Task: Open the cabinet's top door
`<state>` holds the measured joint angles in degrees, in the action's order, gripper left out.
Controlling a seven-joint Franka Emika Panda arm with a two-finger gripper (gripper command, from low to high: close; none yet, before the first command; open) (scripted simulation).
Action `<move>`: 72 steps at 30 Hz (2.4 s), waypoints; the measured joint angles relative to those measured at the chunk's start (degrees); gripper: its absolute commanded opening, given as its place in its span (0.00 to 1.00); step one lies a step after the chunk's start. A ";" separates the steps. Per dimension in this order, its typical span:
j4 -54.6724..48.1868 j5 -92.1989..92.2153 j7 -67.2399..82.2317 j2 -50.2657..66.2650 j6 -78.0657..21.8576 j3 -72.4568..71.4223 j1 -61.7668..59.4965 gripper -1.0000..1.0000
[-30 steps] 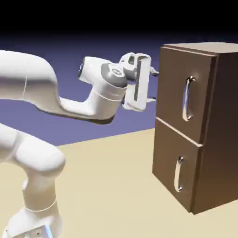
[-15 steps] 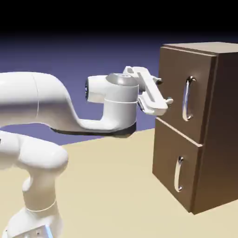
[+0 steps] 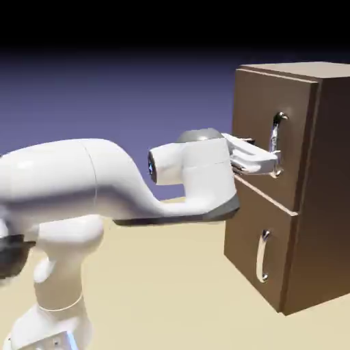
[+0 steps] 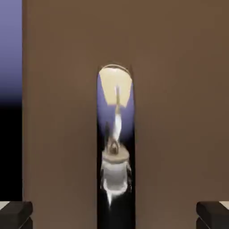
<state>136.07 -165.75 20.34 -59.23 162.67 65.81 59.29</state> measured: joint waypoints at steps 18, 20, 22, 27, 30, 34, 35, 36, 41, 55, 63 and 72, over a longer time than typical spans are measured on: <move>9.02 -0.10 -25.60 16.49 -6.49 -24.55 -27.06 0.00; 10.85 2.94 -25.28 16.58 -7.57 -28.62 -31.15 0.00; 13.29 7.92 -22.48 15.51 -9.32 -32.22 -34.49 0.00; 18.94 20.40 -16.03 12.27 -13.95 -41.01 -41.34 0.00; 21.90 27.88 -12.42 10.09 -16.98 -45.93 -44.18 0.00; 25.26 37.85 -8.00 7.23 -21.46 -52.26 -46.54 0.00; 25.99 40.34 -6.97 6.57 -22.68 -53.82 -46.90 0.00; 26.66 42.84 -5.99 5.93 -23.96 -55.37 -47.16 0.00; 29.14 55.30 -1.74 3.48 -31.15 -63.30 -47.26 0.00; 23.88 89.73 1.78 10.30 -60.62 -89.34 -44.37 0.00; 10.98 103.06 -1.55 23.89 -80.56 -104.00 -49.31 0.00; -6.15 109.17 -8.56 42.10 -102.62 -117.89 -58.13 0.00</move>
<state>129.92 -56.59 11.78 -17.13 60.05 -52.08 1.16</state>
